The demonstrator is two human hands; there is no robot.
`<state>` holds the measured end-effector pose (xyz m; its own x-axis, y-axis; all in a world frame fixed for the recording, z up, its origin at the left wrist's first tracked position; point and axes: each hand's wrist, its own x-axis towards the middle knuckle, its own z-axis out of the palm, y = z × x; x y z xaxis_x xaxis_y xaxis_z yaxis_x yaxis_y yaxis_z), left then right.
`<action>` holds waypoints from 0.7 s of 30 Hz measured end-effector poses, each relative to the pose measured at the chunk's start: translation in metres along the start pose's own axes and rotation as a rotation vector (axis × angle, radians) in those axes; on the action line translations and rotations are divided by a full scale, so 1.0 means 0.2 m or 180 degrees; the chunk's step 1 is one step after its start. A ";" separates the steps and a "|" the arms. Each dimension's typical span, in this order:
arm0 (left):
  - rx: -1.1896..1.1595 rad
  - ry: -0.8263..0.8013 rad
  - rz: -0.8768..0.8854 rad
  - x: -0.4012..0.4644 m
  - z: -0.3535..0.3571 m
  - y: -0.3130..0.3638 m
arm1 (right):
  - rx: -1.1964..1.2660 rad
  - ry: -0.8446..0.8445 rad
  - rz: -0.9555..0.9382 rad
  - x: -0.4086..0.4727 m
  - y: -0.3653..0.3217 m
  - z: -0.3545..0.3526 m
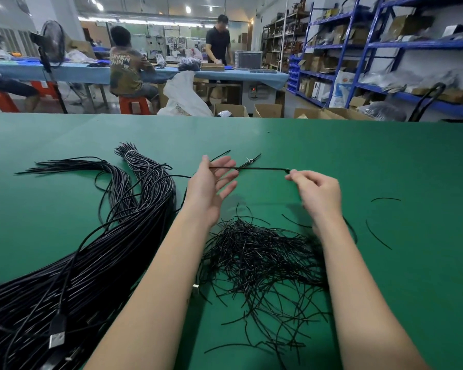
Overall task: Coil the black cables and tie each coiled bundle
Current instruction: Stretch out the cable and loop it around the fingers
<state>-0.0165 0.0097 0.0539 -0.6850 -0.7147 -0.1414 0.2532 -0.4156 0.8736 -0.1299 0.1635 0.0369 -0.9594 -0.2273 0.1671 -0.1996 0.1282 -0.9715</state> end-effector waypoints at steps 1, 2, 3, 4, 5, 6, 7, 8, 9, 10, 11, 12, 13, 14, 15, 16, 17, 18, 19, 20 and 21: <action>-0.0106 0.0093 0.0030 0.01 0.00 0.00 | 0.0038 0.0223 0.0113 0.01 0.01 -0.04; -0.0157 0.0161 0.0072 0.01 0.00 0.00 | 0.0037 0.0439 0.0202 0.03 0.02 -0.07; -0.0131 0.0188 0.0138 0.01 -0.01 0.00 | -0.0088 0.0552 0.0228 0.04 0.03 -0.11; -0.0051 0.0183 0.0218 0.02 -0.01 0.00 | -0.0316 0.0540 0.0215 0.05 0.04 -0.13; 0.0078 0.0139 0.0298 0.02 0.00 0.00 | -0.0555 0.0407 0.0130 0.05 0.04 -0.15; 0.0248 0.0075 0.0353 0.01 0.01 0.00 | -0.0743 0.0238 -0.0005 0.05 0.03 -0.15; 0.0444 -0.0004 0.0384 0.00 0.02 0.00 | -0.0896 0.0127 -0.0201 0.06 0.02 -0.15; 0.0612 -0.0074 0.0397 -0.01 0.04 -0.02 | -0.0950 0.0043 -0.0419 0.05 0.00 -0.14; 0.0646 -0.0140 0.0328 -0.02 0.05 -0.04 | -0.0964 -0.0069 -0.0604 0.05 -0.03 -0.13; 0.0541 -0.0231 0.0163 -0.02 0.05 -0.05 | -0.0895 -0.0348 -0.0678 0.04 -0.06 -0.11; 0.0398 -0.0339 -0.0041 -0.03 0.05 -0.06 | -0.0817 -0.0828 -0.0634 0.03 -0.08 -0.09; 0.0301 -0.0441 -0.0260 -0.03 0.04 -0.07 | -0.0746 -0.1341 -0.0544 0.00 -0.09 -0.08; 0.0257 -0.0517 -0.0444 -0.04 0.03 -0.07 | -0.0710 -0.1813 -0.0454 -0.02 -0.09 -0.07; 0.0186 -0.0552 -0.0550 -0.04 0.02 -0.07 | -0.0721 -0.2156 -0.0374 -0.03 -0.08 -0.07; 0.0091 -0.0559 -0.0544 -0.03 0.02 -0.07 | -0.0783 -0.2313 -0.0334 -0.04 -0.07 -0.08; 0.0066 -0.0544 -0.0455 -0.03 0.00 -0.07 | -0.0859 -0.2253 -0.0324 -0.04 -0.06 -0.08; 0.0174 -0.0546 -0.0332 -0.02 -0.01 -0.06 | -0.0908 -0.2016 -0.0339 -0.02 -0.05 -0.09; 0.0368 -0.0570 -0.0253 -0.02 -0.02 -0.04 | -0.0925 -0.1734 -0.0343 0.00 -0.04 -0.09; 0.0585 -0.0661 -0.0222 -0.02 -0.02 -0.03 | -0.0877 -0.1525 -0.0303 0.02 -0.03 -0.10; 0.0704 -0.0763 -0.0221 -0.02 -0.03 -0.02 | -0.0839 -0.1430 -0.0244 0.03 -0.02 -0.11; 0.0668 -0.0815 -0.0225 -0.02 -0.04 -0.01 | -0.0857 -0.1419 -0.0197 0.04 -0.01 -0.12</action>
<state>-0.0095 0.0085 0.0499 -0.8520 -0.5126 -0.1066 0.0711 -0.3150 0.9464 -0.1421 0.1848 0.0446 -0.7778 -0.6236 0.0778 -0.3535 0.3318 -0.8746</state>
